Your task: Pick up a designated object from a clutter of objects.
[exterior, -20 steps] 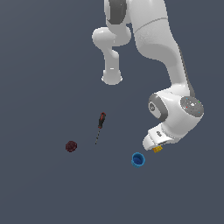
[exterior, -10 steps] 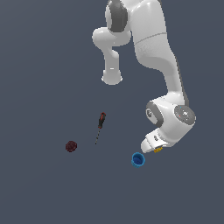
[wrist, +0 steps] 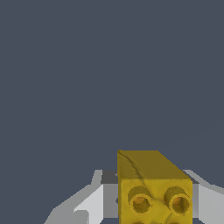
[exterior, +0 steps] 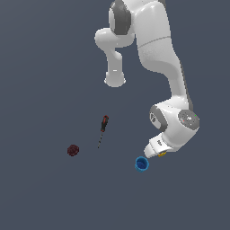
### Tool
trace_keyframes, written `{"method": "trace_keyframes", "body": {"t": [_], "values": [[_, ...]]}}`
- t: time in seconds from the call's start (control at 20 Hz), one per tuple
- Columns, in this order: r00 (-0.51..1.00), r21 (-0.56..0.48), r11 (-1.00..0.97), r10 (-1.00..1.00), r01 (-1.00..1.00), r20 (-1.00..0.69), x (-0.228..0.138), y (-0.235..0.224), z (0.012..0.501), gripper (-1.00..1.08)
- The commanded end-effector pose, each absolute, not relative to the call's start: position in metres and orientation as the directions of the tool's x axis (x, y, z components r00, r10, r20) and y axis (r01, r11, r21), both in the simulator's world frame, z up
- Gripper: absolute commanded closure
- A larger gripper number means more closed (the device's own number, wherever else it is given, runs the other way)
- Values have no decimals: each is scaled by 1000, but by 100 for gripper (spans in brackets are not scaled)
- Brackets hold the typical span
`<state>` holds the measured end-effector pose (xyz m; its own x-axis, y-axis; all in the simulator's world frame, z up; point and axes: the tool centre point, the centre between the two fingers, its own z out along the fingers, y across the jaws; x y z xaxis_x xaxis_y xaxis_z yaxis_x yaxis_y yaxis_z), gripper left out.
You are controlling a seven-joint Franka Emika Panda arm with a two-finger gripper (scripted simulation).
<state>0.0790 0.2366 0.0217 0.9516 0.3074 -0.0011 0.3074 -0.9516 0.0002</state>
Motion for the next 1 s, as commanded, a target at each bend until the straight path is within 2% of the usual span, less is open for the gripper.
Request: {"method": "trace_keyframes", "body": {"t": [0.0,0.5,0.95], "values": [[952,0,-952,308,308,0,79,237,22,108],[952,0,-952,308,308,0,77,232,29,108],[952,1,-952,307,307,0,66,209,67,108]]}}
